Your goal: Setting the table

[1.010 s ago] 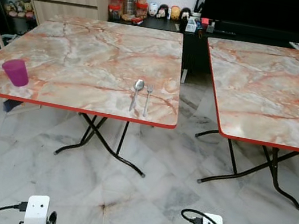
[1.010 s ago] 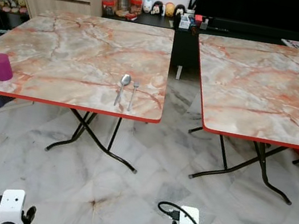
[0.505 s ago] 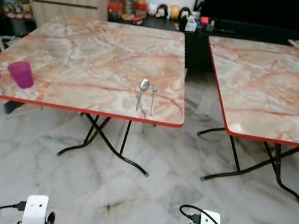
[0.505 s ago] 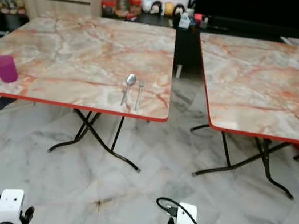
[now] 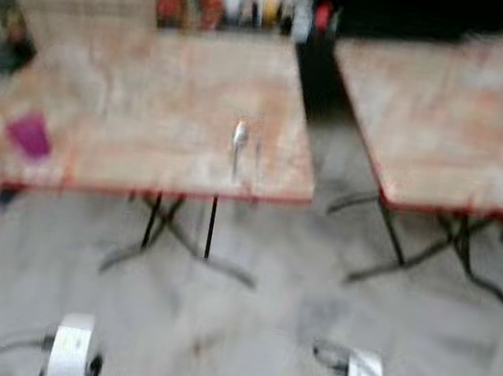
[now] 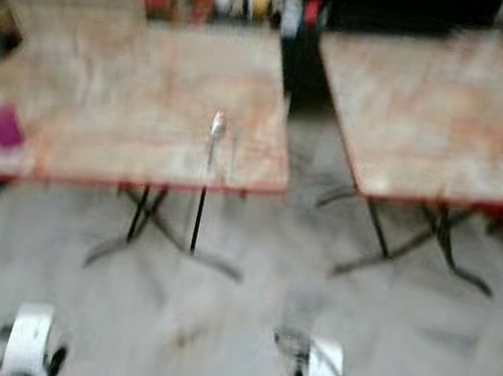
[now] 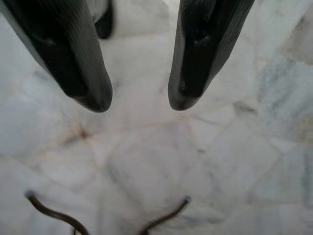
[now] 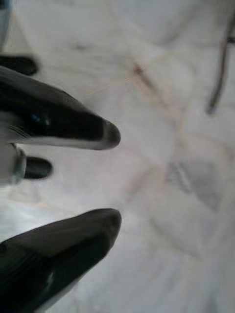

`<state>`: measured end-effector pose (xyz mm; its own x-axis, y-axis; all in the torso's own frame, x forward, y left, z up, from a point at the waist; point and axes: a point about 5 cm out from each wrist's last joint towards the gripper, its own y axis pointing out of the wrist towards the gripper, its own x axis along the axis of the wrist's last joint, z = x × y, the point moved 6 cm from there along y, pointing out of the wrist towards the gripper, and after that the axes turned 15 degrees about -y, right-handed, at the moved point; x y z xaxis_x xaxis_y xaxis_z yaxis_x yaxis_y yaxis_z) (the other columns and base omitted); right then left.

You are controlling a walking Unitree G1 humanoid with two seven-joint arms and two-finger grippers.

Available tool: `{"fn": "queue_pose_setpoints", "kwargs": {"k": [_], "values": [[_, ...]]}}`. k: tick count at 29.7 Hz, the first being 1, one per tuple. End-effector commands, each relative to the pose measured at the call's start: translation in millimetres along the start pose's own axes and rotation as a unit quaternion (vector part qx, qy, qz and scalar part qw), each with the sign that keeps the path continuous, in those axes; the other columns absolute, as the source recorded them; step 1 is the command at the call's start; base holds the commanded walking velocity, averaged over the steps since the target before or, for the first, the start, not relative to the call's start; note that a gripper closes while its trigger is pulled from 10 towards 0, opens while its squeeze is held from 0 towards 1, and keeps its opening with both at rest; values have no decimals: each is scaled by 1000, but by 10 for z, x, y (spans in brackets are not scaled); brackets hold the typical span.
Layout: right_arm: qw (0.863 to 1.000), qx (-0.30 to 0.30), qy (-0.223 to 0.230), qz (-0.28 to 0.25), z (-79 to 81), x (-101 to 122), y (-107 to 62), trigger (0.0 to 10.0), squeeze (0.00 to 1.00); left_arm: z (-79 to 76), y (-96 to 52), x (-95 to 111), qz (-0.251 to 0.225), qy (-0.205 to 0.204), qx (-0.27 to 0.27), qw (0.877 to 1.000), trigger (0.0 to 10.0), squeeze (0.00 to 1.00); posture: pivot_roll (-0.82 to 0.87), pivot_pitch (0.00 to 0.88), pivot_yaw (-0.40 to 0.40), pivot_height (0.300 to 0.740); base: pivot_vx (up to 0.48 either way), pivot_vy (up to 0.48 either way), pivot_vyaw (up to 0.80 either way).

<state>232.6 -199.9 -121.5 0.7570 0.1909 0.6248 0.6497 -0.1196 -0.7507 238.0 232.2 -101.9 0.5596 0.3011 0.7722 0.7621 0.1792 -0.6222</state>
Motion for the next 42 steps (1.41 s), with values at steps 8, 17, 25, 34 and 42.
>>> {"fn": "queue_pose_setpoints", "kwargs": {"k": [8,17,25,34,42], "values": [[1000,22,4,-21,176,151,16,10000,0,113,-19,-11,3,12,12,1000,10000,0,0,0,77,732,0,44,0],[999,31,-22,-27,195,186,20,10000,0,112,-7,8,0,4,25,1000,10000,0,18,0,55,732,94,0,317],[999,29,-29,-28,180,219,28,10000,0,98,0,32,-8,-11,31,999,10000,0,23,0,43,732,313,0,0],[999,29,-27,-33,183,257,33,10000,0,99,4,42,-10,-16,35,999,10000,0,18,0,41,732,313,0,102],[999,28,-28,-31,174,229,28,10000,0,93,2,34,-9,-17,35,999,10000,0,12,0,45,732,318,0,0]]}}
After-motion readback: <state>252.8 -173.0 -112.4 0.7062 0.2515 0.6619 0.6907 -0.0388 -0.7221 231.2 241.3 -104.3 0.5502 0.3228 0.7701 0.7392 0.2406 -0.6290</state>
